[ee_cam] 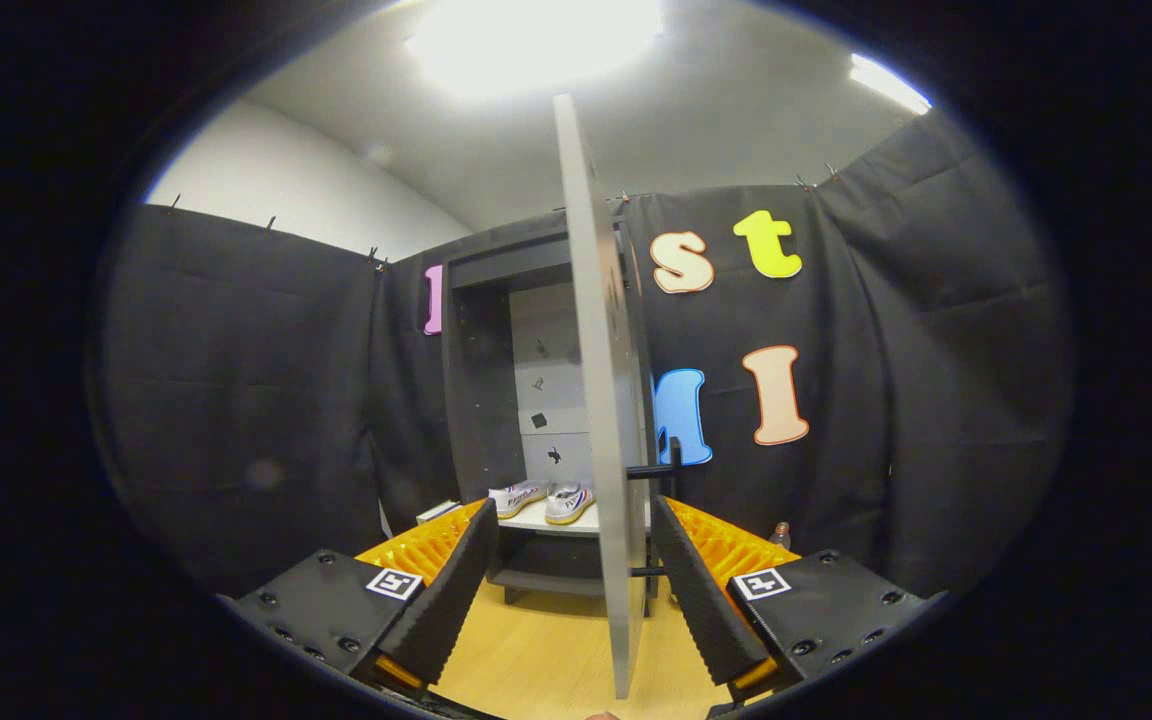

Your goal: Open the shoe cabinet door, grab the shoes and put them into the shoe cabinet, then close the shoe cabinet door.

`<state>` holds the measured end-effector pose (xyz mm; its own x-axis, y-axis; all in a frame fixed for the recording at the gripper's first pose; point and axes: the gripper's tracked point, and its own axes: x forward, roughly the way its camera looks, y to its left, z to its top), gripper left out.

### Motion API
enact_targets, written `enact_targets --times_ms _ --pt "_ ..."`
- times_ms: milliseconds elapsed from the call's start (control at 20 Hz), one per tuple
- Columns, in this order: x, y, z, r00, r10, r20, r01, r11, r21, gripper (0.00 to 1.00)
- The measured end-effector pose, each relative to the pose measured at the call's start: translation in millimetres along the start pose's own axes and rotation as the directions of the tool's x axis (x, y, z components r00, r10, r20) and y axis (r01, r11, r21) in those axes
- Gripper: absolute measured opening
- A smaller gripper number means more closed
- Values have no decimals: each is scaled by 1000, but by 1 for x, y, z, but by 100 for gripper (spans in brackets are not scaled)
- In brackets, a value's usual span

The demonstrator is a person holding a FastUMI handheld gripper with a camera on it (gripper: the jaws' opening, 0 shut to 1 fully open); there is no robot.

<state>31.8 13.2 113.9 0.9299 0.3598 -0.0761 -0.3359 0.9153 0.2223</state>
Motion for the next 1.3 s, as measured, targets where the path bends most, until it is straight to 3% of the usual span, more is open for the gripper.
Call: enact_targets --times_ms 150,450,1100,1300 --pt "4 -32 -4 1000 -30 -9 30 1000 -3 99" --pt "25 -59 -17 999 7 -52 -8 1000 -9 99" --pt "49 -31 -23 972 223 -79 -229 971 -64 97" --pt "59 -18 -26 970 230 -80 -237 967 -96 97"
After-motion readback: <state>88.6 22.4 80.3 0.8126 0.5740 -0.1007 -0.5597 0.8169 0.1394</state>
